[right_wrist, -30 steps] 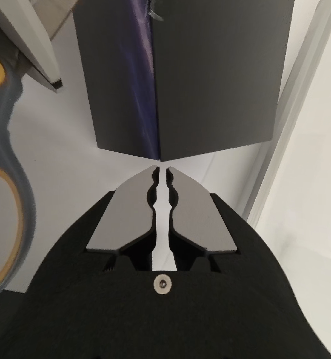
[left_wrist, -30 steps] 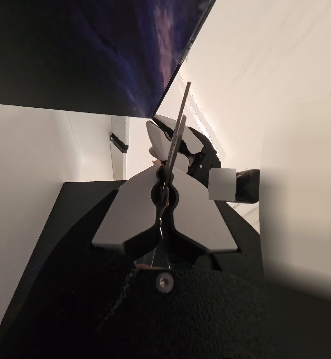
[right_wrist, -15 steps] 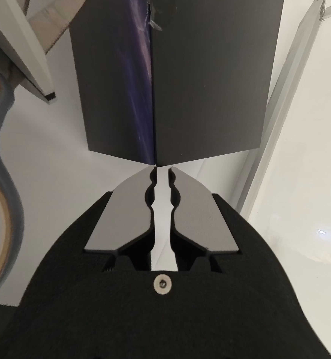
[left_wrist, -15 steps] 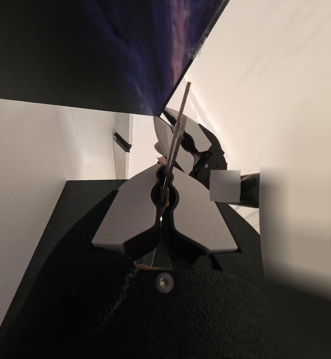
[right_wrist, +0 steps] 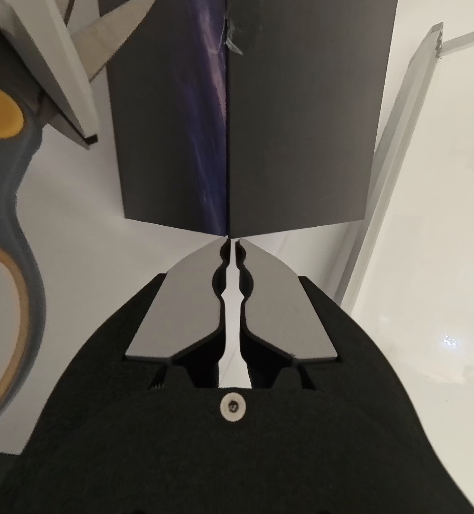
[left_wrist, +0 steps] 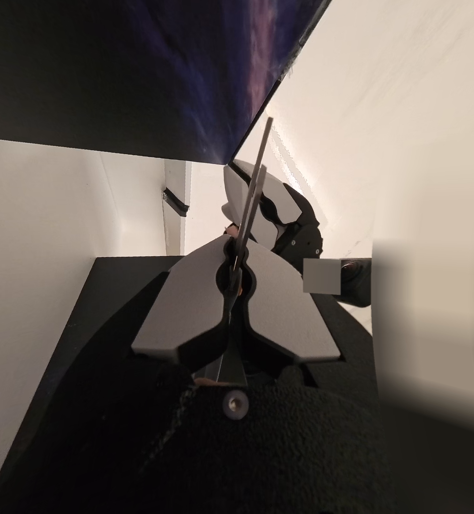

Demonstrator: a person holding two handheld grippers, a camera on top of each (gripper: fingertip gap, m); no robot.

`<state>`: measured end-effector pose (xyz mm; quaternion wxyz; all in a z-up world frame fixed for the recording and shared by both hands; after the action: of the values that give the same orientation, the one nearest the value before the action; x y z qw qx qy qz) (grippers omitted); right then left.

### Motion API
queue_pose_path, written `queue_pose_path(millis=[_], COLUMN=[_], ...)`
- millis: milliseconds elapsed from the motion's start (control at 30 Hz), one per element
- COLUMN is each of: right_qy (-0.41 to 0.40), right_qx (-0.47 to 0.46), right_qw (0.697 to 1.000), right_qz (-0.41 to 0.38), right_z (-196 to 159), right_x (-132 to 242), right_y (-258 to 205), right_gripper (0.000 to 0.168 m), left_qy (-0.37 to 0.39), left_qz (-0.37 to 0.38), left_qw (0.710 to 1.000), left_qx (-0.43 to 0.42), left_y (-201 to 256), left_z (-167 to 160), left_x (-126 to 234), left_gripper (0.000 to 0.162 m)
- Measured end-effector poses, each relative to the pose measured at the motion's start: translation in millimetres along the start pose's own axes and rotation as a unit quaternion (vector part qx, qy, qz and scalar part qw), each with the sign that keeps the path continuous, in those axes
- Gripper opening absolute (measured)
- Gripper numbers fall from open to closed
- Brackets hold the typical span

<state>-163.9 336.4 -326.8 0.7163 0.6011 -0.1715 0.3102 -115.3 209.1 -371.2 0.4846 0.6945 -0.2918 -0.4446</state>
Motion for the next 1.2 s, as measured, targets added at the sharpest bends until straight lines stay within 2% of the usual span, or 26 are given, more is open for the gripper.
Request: queue_pose_path(millis=[400,600,1200], right_qy=[0.010,0.008,0.025], right_qx=[-0.034,-0.025,-0.035], right_qw=[0.999,1.000,0.999], right_qz=[0.015,0.000,-0.031], right_z=[-1,-1,0], right_x=[-1,-1,-1], right_y=[1,2,0], right_gripper=[0.005,0.010,0.007], left_qy=[-0.004,-0.006,-0.017], left_qz=[0.004,0.005,-0.001], left_qw=[1.000,1.000,1.000], left_qx=[0.001,0.001,-0.006], left_y=[1,-1,0], left_z=[2,2,3], left_x=[-4,1,-7], left_gripper=[0.000,0.000,0.001])
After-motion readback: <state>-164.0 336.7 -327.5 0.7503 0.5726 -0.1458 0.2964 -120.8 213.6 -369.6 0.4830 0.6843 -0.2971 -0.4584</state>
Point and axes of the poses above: each gripper's, where its closed fingertips meet, x back along the fingers, z out of its top, y = z × x across the jaws, the point moved 6 cm from there along x, back along the fingers, and after that the axes turned 5 degrees about -z, right-handed, at the moved point
